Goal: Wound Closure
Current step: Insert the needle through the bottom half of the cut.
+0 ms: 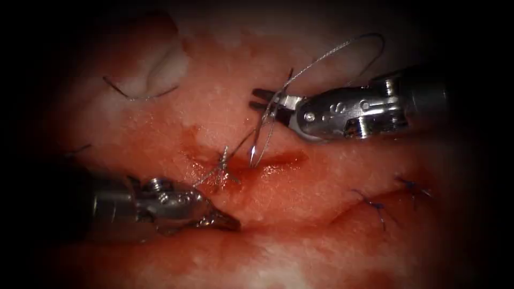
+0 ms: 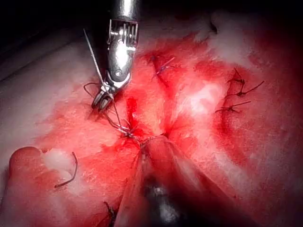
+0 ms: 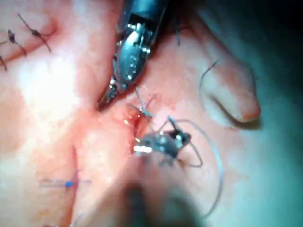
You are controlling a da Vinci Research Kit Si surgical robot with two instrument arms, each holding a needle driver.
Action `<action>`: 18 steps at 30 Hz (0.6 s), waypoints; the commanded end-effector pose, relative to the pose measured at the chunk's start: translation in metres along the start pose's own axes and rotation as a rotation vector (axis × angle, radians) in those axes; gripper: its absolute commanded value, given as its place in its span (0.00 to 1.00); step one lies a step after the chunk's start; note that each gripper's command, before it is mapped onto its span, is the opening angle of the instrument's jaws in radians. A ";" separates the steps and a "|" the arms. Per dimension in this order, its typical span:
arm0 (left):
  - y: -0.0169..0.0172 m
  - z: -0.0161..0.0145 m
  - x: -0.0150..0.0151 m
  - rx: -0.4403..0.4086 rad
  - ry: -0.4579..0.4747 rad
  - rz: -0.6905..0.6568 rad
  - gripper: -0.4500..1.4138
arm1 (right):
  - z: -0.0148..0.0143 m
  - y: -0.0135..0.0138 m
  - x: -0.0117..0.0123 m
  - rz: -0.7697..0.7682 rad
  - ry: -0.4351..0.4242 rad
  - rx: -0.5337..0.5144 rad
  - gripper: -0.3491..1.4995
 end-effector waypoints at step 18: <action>0.0014 0.0004 0.0031 0.058 0.034 0.003 0.21 | 0.0007 0.0001 0.0025 0.040 0.060 0.041 0.00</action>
